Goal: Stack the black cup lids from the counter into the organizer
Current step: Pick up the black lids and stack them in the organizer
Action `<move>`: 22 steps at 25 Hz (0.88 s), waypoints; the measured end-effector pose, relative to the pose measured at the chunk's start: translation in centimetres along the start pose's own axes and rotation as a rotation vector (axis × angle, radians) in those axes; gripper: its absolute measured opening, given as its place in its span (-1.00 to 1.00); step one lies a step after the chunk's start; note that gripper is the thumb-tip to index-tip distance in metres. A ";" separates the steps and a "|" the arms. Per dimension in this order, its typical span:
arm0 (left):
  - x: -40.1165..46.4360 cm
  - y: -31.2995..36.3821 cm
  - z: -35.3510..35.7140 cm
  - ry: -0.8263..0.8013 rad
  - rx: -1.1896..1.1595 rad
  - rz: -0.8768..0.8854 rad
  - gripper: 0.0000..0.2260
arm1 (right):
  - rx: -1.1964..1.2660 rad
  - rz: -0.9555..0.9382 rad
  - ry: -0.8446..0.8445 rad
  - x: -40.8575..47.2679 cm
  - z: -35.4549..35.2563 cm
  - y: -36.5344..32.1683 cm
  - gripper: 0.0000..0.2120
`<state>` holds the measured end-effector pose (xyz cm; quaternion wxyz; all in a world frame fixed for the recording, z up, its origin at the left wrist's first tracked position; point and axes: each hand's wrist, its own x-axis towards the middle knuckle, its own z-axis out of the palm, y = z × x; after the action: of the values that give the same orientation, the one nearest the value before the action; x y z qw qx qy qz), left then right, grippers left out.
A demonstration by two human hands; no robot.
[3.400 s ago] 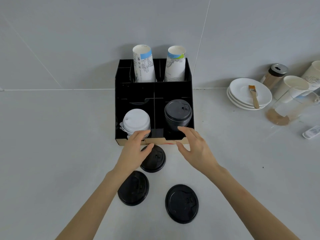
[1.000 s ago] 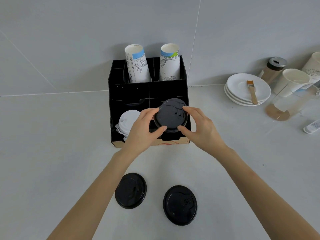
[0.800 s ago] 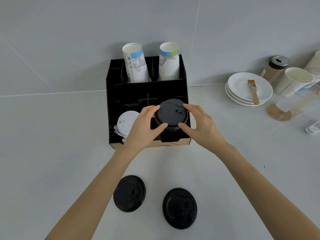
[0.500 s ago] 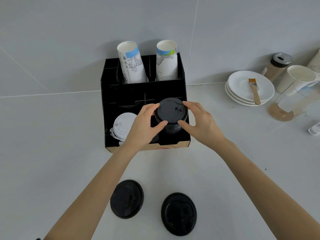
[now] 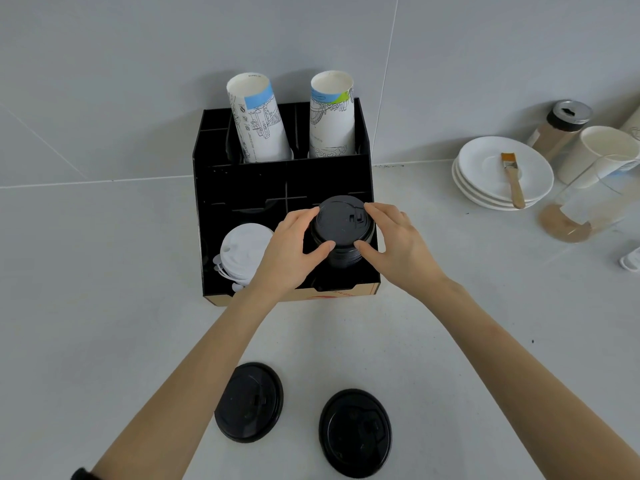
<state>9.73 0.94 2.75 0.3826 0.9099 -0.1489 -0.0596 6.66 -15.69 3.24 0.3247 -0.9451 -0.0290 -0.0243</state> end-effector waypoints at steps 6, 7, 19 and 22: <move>0.1 0.0 -0.1 -0.008 0.037 0.019 -0.50 | -0.031 0.002 -0.009 0.1 -0.2 -0.2 -0.48; 0.0 0.0 -0.1 -0.006 0.044 0.023 -0.50 | -0.029 0.004 -0.008 0.1 -0.1 -0.2 -0.48; -0.2 0.0 0.6 0.023 0.084 0.044 -0.51 | 0.005 0.011 0.040 -0.5 0.7 -0.4 -0.51; -0.4 0.0 0.5 0.008 0.083 0.044 -0.49 | 0.015 0.001 0.047 -0.9 0.7 -0.7 -0.49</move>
<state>9.25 0.77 2.39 0.3465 0.9216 -0.1699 -0.0415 5.71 -14.78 3.03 0.3323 -0.9418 -0.0210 -0.0463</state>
